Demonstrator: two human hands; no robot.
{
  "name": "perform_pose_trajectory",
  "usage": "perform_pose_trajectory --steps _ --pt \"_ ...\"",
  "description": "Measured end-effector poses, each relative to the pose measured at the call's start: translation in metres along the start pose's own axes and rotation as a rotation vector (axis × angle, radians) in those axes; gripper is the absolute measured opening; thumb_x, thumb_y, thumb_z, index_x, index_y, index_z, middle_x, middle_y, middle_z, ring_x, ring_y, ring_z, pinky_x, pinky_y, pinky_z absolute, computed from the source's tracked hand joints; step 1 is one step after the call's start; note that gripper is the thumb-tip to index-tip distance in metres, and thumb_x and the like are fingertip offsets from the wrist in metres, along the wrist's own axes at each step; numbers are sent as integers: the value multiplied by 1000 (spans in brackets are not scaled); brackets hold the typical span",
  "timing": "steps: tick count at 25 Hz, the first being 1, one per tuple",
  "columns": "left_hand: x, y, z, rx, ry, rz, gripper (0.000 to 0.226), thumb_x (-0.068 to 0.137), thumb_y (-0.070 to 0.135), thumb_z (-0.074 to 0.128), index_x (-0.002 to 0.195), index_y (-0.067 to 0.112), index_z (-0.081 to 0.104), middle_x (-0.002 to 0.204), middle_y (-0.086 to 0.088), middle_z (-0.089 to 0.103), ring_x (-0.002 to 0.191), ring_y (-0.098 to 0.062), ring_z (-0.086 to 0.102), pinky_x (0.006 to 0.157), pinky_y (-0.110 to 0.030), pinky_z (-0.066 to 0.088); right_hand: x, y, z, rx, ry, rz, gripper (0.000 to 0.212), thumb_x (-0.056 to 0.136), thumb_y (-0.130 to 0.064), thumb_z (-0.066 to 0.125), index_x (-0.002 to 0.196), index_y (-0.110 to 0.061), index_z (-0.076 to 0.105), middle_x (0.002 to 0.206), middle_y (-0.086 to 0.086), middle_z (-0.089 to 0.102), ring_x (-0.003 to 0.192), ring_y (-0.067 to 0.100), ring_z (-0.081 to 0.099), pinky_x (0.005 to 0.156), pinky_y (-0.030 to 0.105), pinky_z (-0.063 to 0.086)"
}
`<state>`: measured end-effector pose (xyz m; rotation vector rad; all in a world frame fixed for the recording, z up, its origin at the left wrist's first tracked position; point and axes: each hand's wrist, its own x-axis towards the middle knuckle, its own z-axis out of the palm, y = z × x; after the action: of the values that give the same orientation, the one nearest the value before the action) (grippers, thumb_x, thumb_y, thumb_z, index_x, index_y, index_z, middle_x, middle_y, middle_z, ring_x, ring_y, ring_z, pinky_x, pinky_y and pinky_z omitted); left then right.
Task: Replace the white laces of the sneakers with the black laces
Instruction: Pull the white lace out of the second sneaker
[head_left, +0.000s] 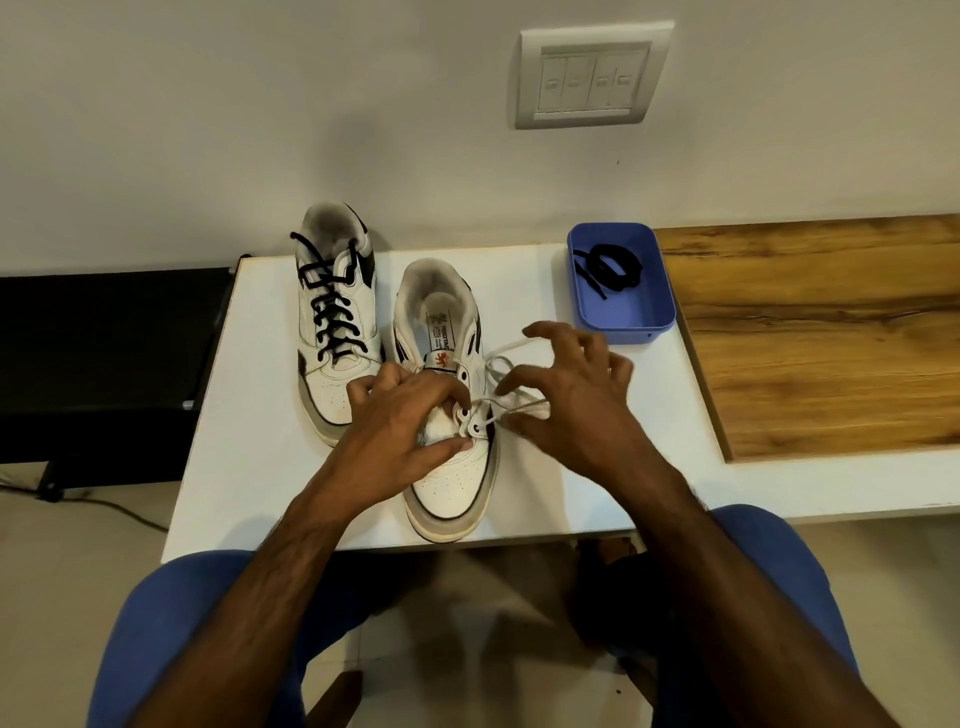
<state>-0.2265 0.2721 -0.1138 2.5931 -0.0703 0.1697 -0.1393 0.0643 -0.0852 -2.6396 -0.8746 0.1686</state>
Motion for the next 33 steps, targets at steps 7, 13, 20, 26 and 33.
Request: perform_pose_trajectory --steps 7,13,20,26,33 --pt "1 6 -2 -10 -18 -71 67 75 47 83 127 45 39 107 27 54 106 -6 38 87 -31 17 4 -2 8 141 -52 -93 6 83 -38 78 86 -37 74 136 -15 45 137 17 28 107 47 17" --pt "1 4 -2 46 -39 -45 66 76 49 80 131 47 44 106 28 58 103 -4 37 86 -34 20 -1 46 -38 798 47 95 5 89 -18 74 86 -18 70 105 -6 60 108 12 58 94 33 40" --pt "2 5 0 72 -22 -66 55 76 50 79 124 43 52 107 26 57 103 -2 34 81 -33 17 2 11 -7 442 -221 11 35 84 -53 74 107 -28 66 98 -12 69 91 6 64 81 30 55" --pt "2 4 -1 76 -31 -75 54 76 52 78 122 44 52 106 26 57 105 -4 36 84 -32 17 11 -9 17 311 -192 -102 9 90 -24 73 99 -20 74 97 -4 73 89 11 66 83 39 57" --pt "3 4 -2 58 -32 -72 54 74 51 79 121 45 52 102 27 59 107 -1 36 88 -33 18 -1 31 -32 990 -169 -57 9 95 -6 63 93 2 64 83 7 68 78 22 65 77 32 54"
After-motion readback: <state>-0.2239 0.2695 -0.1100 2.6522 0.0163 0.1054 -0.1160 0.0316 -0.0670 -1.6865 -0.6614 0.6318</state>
